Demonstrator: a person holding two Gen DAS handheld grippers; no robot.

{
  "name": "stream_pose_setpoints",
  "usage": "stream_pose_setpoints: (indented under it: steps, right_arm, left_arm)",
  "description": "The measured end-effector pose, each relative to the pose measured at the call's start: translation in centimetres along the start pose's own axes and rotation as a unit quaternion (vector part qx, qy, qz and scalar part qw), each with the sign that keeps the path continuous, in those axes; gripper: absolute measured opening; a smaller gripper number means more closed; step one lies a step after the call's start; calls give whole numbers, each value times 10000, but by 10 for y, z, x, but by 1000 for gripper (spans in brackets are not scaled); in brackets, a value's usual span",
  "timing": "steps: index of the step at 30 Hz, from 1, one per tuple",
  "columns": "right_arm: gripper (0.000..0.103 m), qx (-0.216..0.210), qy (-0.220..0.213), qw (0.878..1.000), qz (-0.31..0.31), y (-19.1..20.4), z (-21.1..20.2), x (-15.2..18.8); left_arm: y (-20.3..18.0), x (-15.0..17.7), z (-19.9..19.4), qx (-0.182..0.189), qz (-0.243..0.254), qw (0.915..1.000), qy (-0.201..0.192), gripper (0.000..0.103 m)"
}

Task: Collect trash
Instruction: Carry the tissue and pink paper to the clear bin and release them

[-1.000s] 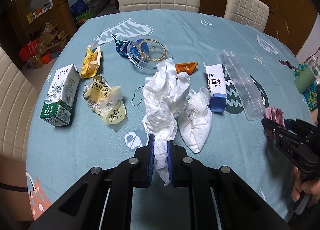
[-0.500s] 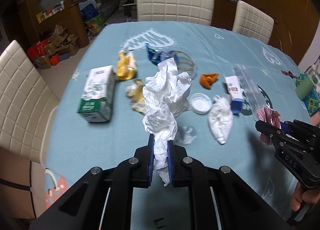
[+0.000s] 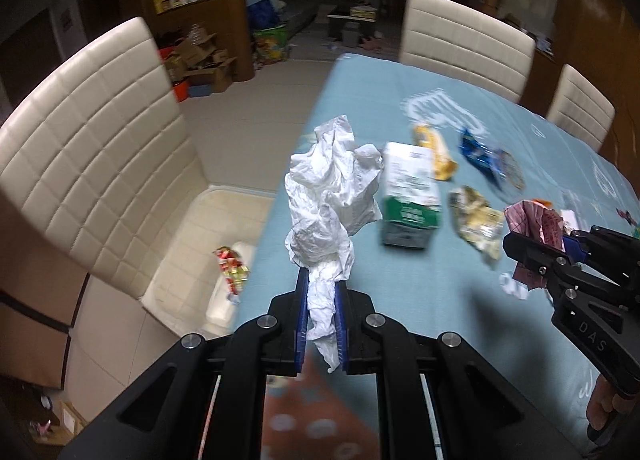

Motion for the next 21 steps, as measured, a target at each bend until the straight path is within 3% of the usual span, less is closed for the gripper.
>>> stream_pose_setpoints:
  steps: [9, 18, 19, 21]
  right_arm:
    - [19, -355, -80, 9968, -713, 69, 33, -60]
    - [20, -493, -84, 9942, -957, 89, 53, -85]
    - [20, -501, -74, 9941, -963, 89, 56, -87]
    - [20, -536, -37, 9939, -960, 90, 61, -89]
  left_arm:
    - [92, -8, 13, -369, -683, 9970, 14, 12]
    - [114, -21, 31, -481, -916, 9946, 68, 12]
    - [115, -21, 34, -451, -965, 9943, 102, 14]
    - [116, -20, 42, -145, -1178, 9925, 288, 36]
Point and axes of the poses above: each gripper's, at about its wrist camera, not at the fingertips, and z roughly the way its jaws point, y to its left, x to its underside, the point moved 9 cm from there along z, roughly the way its jaws point, and after that the axes turned 5 degrees about -x, right-handed, at the moved point
